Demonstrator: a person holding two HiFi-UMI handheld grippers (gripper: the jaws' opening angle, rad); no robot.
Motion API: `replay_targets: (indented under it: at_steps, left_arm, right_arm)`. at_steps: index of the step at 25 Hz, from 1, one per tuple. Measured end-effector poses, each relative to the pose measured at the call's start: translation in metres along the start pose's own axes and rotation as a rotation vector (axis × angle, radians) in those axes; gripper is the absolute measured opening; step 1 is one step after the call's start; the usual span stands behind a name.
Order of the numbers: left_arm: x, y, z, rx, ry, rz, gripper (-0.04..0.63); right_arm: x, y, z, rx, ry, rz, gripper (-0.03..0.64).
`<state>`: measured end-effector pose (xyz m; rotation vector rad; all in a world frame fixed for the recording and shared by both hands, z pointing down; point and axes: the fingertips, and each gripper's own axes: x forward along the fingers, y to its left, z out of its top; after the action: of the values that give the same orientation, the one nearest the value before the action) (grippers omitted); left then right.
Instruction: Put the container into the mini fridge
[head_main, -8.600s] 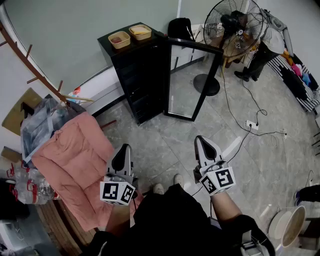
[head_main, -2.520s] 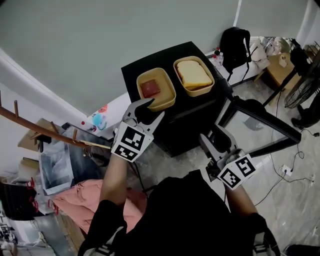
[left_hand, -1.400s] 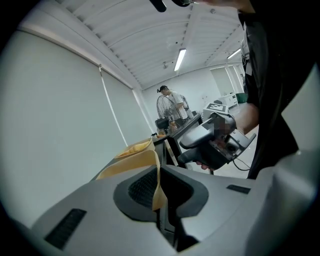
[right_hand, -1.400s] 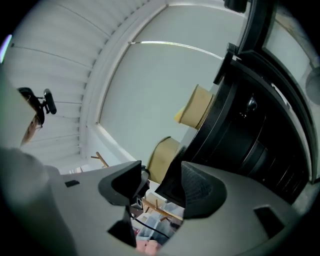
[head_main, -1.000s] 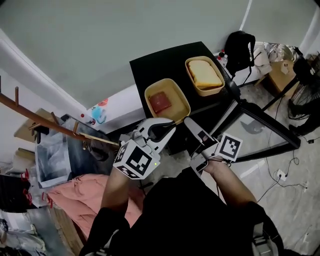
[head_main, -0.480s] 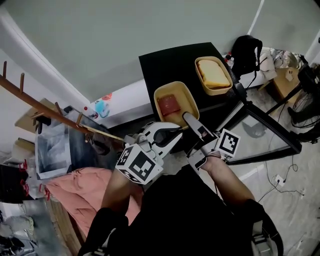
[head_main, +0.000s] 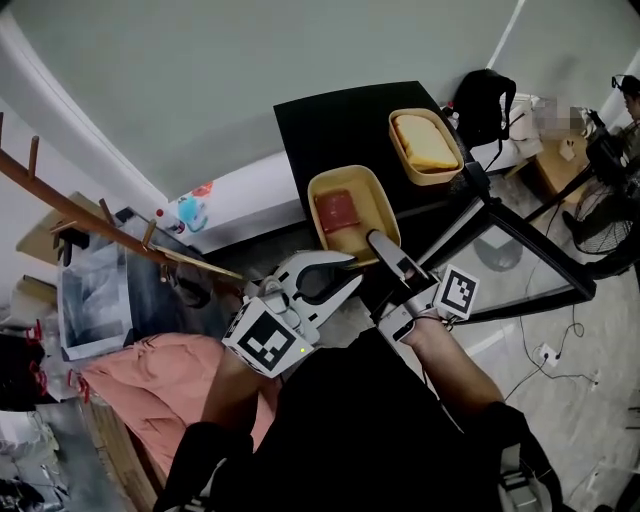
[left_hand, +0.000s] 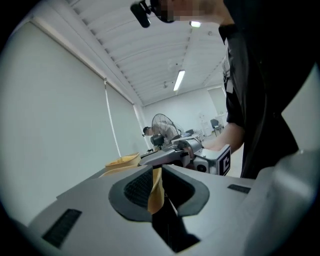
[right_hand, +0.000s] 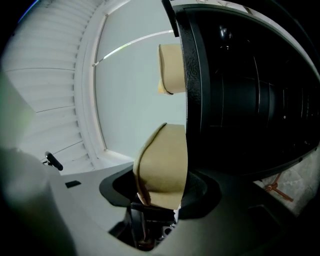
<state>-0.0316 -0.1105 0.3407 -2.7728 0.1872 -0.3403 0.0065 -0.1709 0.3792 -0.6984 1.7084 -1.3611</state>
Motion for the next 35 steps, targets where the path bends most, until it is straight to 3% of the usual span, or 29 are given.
replay_targets:
  at_steps: [2,8,13,17,19,26,35]
  left_arm:
    - [-0.007,-0.002,0.004,-0.022,-0.051,-0.002,0.098]
    - [-0.021,-0.015,-0.001,-0.016,-0.092,0.011,0.104]
    - [-0.024,-0.023,-0.015,-0.13,-0.112,0.005,0.104]
    - [-0.018,-0.032,-0.023,-0.284,-0.119,0.019,0.104]
    - [-0.013,-0.035,-0.025,-0.318,-0.118,0.024,0.104]
    - [0.003,-0.053,-0.037,-0.348,-0.078,-0.006,0.104]
    - [0.008,-0.059,-0.047,-0.378,-0.017,0.021,0.103]
  right_arm:
    - [-0.006,0.002,0.001,-0.009,-0.003,0.009,0.222]
    - [-0.031,0.01,0.003,-0.04,0.003,0.046,0.221]
    - [-0.05,0.012,0.003,-0.031,0.01,0.076,0.219]
    - [-0.072,0.019,0.0,-0.023,0.035,0.098,0.219]
    - [-0.082,0.022,-0.004,-0.036,0.059,0.11,0.219]
    - [-0.117,0.008,-0.006,-0.011,0.068,0.096,0.219]
    - [-0.127,-0.04,-0.008,0.03,0.097,0.022,0.219]
